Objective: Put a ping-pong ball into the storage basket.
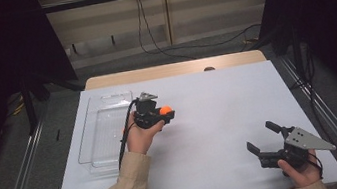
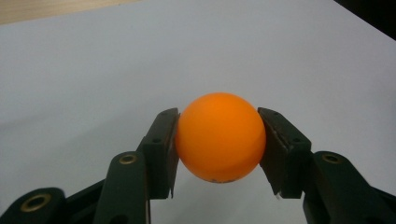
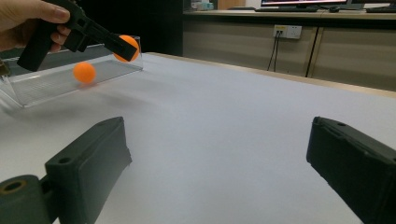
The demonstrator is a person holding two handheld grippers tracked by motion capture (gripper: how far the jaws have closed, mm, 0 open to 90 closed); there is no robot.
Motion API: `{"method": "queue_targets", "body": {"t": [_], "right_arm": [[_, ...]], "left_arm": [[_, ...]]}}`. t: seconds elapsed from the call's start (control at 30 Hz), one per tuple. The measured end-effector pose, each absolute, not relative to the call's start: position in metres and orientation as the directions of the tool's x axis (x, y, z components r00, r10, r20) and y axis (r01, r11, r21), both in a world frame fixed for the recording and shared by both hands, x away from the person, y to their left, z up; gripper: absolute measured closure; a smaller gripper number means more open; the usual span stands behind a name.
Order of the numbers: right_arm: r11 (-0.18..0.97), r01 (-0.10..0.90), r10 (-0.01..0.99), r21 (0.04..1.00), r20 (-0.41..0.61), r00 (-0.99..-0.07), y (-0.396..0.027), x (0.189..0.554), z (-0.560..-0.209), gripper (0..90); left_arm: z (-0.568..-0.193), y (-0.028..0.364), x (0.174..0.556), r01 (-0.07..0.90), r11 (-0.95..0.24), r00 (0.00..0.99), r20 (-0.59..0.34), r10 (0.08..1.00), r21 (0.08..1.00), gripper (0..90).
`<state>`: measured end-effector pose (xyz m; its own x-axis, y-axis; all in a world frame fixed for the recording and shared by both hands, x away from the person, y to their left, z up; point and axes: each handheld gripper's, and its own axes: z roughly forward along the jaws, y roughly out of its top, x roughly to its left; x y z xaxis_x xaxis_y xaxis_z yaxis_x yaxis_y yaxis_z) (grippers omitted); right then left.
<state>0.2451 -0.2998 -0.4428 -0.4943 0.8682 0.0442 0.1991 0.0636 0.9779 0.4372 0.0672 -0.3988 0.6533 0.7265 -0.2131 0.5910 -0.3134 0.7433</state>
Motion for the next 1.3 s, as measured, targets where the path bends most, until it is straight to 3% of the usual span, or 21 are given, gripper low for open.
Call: {"method": "queue_targets", "body": {"t": [1.3], "right_arm": [[0.069,0.196,0.867,0.978,0.039,-0.497,-0.300,0.245,-0.443,4.9]], "left_arm": [[-0.388,0.090,0.440,0.609,-0.278,0.625,-0.234,0.745,0.743,50.9]]}}
